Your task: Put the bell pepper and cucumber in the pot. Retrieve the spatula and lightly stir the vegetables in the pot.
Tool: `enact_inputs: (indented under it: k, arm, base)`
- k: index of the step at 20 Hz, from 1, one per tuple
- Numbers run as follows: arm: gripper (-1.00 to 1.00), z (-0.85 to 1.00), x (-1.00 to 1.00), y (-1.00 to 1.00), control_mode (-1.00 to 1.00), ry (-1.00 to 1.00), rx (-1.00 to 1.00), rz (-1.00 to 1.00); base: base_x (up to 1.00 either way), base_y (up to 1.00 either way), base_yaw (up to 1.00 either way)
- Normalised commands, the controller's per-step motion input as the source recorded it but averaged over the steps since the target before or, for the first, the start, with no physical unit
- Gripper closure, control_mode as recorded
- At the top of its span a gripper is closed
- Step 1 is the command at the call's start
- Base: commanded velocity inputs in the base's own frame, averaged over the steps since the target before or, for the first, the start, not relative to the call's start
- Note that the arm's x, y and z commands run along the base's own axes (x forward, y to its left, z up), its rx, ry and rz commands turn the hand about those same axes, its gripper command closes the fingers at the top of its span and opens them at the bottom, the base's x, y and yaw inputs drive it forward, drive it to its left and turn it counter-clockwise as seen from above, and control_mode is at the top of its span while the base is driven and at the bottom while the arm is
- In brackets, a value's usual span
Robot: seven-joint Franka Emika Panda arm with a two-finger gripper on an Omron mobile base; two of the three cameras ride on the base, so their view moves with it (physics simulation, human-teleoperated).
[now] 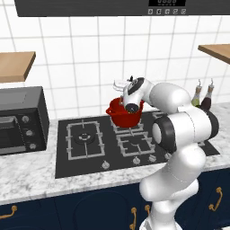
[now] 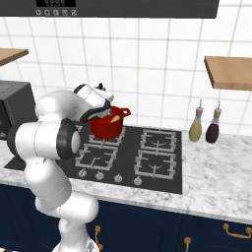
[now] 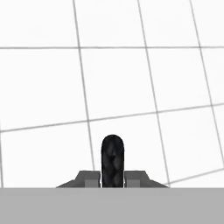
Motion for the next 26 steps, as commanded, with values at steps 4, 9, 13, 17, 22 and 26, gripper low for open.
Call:
enact_inputs:
  k: [4, 9, 13, 17, 22, 26]
  arm:
    - [1.0, -0.25, 0.24, 0.0, -1.0, 0.0, 0.0, 0.02]
    - [1.0, -0.23, 0.24, 0.0, -1.0, 0.0, 0.0, 0.02]
    - [1.0, -0.22, 0.21, 0.0, -1.0, 0.0, 0.0, 0.03]
    - [1.0, -0.21, 0.14, 0.0, -1.0, 0.0, -0.01, 0.04]
    - [1.0, -0.14, 0.05, 0.0, -1.0, 0.0, -0.03, 0.05]
    - [1.0, -0.04, 0.0, 0.05, -1.0, 0.0, -0.06, 0.05]
  base:
    - [0.0, 0.0, 0.0]
    - [0.0, 0.0, 0.0]
    - [0.0, 0.0, 0.0]
    - [0.0, 0.0, 0.0]
    - [0.0, 0.0, 0.0]
    - [0.0, 0.0, 0.0]
